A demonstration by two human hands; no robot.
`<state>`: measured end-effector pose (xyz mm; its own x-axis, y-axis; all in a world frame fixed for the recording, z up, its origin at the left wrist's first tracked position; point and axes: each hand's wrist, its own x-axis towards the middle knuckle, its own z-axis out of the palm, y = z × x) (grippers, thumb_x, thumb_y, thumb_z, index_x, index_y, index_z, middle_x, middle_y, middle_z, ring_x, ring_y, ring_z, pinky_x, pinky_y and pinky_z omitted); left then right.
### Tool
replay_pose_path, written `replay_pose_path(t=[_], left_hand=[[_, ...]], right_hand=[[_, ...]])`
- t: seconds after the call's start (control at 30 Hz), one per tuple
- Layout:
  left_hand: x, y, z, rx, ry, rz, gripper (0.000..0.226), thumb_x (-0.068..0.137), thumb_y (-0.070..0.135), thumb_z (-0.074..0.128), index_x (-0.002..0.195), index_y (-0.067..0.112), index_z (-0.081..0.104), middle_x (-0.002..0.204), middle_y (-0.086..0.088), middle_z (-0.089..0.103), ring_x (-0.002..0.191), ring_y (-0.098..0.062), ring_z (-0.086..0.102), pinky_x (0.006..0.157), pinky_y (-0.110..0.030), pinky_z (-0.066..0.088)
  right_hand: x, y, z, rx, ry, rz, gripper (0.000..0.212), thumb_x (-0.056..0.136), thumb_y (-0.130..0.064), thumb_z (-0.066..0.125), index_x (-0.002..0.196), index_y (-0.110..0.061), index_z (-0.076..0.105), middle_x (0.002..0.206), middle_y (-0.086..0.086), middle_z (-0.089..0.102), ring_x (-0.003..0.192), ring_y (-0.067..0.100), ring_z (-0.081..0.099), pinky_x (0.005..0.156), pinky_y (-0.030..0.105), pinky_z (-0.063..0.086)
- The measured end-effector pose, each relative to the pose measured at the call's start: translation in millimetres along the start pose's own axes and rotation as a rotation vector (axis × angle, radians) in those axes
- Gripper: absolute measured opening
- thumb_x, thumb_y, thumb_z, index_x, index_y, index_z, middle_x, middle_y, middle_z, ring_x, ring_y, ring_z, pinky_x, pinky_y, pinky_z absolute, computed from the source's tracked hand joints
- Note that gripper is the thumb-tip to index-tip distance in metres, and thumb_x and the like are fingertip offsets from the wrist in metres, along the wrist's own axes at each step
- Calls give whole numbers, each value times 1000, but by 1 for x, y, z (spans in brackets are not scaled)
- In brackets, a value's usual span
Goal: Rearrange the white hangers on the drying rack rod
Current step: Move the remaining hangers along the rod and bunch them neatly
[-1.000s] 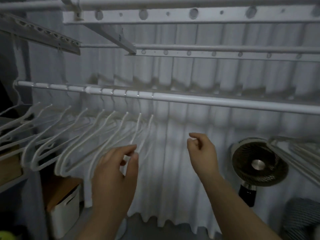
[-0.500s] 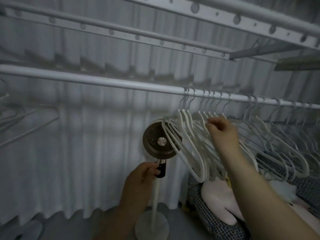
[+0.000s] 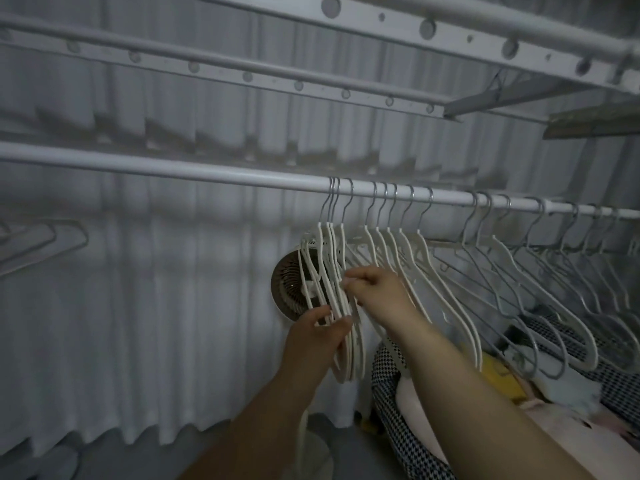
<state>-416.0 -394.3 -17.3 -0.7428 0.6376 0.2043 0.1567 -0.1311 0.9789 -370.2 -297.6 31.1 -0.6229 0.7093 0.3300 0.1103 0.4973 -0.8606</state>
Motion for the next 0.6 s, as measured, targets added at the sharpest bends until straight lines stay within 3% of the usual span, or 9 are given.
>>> replay_pose_path(t=[0.1, 0.17, 0.2, 0.27, 0.33, 0.47, 0.53, 0.6], left_hand=[[-3, 3, -4, -5, -16, 15, 28, 83, 21, 62, 59, 33, 52, 43, 21, 58, 46, 9, 57, 44, -2, 40], [-4, 2, -10, -10, -6, 16, 35, 82, 20, 63, 51, 37, 59, 49, 14, 64, 47, 4, 58, 50, -7, 45], [-4, 3, -12, -15, -6, 15, 37, 81, 19, 63, 49, 38, 63, 53, 12, 65, 48, 2, 58, 52, -10, 47], [-6, 4, -17, -42, -6, 16, 35, 82, 17, 62, 54, 38, 63, 51, 12, 66, 46, 3, 59, 46, -8, 47], [-6, 6, -22, -78, 0, 19, 32, 83, 14, 62, 61, 37, 57, 45, 19, 64, 44, 5, 60, 40, -6, 44], [-7, 7, -33, -119, 35, 0, 16, 82, 10, 63, 78, 25, 63, 47, 11, 66, 44, 1, 62, 41, -9, 46], [-9, 6, -40, -160, 74, -9, 16, 83, 7, 61, 96, 18, 61, 47, 6, 65, 42, -2, 61, 42, -12, 48], [-11, 6, -49, -185, 95, 10, 18, 85, 5, 59, 99, 16, 58, 44, 2, 64, 39, -5, 59, 42, -13, 49]], right_hand=[[4, 0, 2, 11, -6, -2, 31, 86, -17, 58, 116, -10, 59, 122, 8, 60, 94, 10, 52, 74, 17, 42], [6, 0, 4, 19, -24, -25, 31, 86, -16, 59, 116, -9, 59, 118, 10, 62, 88, 8, 53, 69, 13, 41], [7, -1, 5, 13, -40, -35, 31, 86, -17, 59, 116, -9, 59, 119, 10, 61, 90, 8, 52, 74, 15, 41], [9, -2, 8, -12, -75, -31, 36, 85, -22, 60, 119, -10, 57, 121, 7, 58, 97, 11, 52, 82, 20, 38], [13, -3, 13, -50, -105, -12, 46, 84, -25, 62, 126, -10, 50, 108, 3, 59, 94, 13, 52, 79, 21, 39], [14, -7, 23, -44, -113, 51, 50, 84, -15, 60, 130, -10, 41, 69, -4, 50, 58, 7, 48, 46, 11, 41], [13, -9, 23, -59, -92, 64, 48, 85, -13, 55, 130, -12, 41, 69, -4, 51, 57, 8, 49, 49, 18, 41], [9, -9, 23, -252, -35, -42, 47, 85, -11, 50, 132, -14, 41, 88, 2, 58, 75, 17, 57, 67, 27, 45]])
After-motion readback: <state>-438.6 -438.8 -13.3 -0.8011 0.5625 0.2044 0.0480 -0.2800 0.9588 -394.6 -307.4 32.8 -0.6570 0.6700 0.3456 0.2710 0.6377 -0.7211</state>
